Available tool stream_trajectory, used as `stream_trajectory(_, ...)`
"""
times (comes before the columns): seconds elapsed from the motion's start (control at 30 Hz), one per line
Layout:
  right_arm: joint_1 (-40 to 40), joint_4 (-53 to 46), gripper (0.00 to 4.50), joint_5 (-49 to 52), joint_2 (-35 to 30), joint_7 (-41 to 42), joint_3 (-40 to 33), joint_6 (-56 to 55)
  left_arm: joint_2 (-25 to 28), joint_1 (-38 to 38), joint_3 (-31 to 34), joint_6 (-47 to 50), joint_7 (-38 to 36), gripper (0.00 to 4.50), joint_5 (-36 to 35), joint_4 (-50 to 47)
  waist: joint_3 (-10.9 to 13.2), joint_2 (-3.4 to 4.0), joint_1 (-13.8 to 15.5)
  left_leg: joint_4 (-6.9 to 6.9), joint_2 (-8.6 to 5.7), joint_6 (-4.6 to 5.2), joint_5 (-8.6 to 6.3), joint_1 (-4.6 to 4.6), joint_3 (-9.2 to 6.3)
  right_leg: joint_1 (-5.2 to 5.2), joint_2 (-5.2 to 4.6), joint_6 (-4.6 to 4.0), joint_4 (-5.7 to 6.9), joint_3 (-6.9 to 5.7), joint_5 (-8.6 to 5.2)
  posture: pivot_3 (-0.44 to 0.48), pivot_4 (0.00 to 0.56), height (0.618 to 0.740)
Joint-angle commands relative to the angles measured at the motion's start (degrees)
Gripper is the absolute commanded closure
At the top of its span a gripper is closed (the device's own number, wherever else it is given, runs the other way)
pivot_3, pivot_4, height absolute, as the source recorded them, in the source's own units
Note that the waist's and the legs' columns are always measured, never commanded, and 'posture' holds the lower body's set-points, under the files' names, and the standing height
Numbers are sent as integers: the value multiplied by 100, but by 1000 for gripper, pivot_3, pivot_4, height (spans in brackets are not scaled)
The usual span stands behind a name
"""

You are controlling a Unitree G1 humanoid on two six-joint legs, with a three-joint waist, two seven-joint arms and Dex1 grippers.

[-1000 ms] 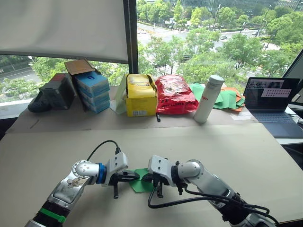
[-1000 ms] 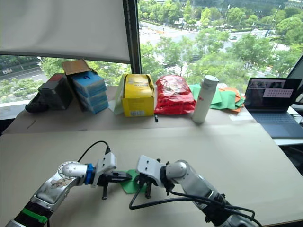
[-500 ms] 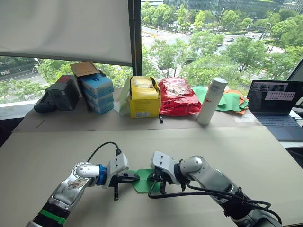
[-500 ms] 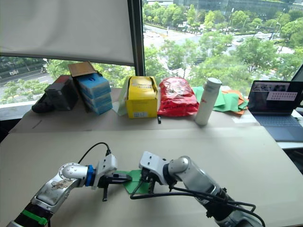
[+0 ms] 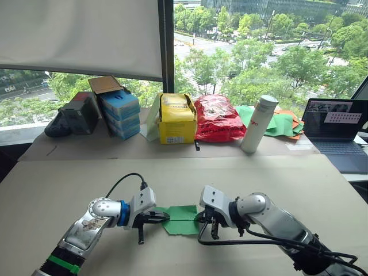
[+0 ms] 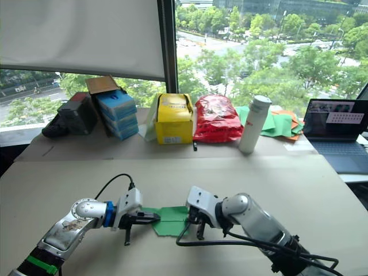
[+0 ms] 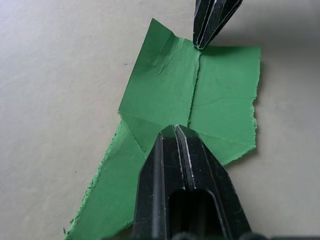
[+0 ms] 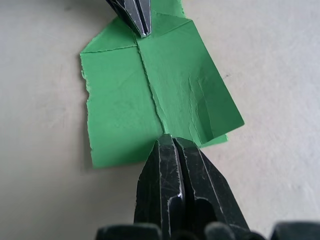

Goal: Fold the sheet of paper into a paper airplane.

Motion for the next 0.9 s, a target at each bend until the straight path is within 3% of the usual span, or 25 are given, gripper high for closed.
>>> stream_trajectory(0.03,326,312,4479,-121,-326,-55,183,682,68,37,-108,107,-1,4500,170,80,-8,-1,-1,-2,0,0,0,0,1,0,0,-1,-4,1,0,0,150,740)
stream_trajectory(0.43,-15,-605,4479,1031,448,60,-1182,-263,34,-52,-130,79,-19,4500,201,144,0,5,-66,-10,4,0,1,-57,0,-28,6,23,-27,-1,18,0,150,740)
stream_trajectory(0.9,-121,1157,4479,-512,738,-472,159,-1141,-43,-192,-271,265,-1,4500,176,-155,10,15,-121,-9,6,-3,4,-47,1,-21,12,21,-25,-4,17,0,150,740)
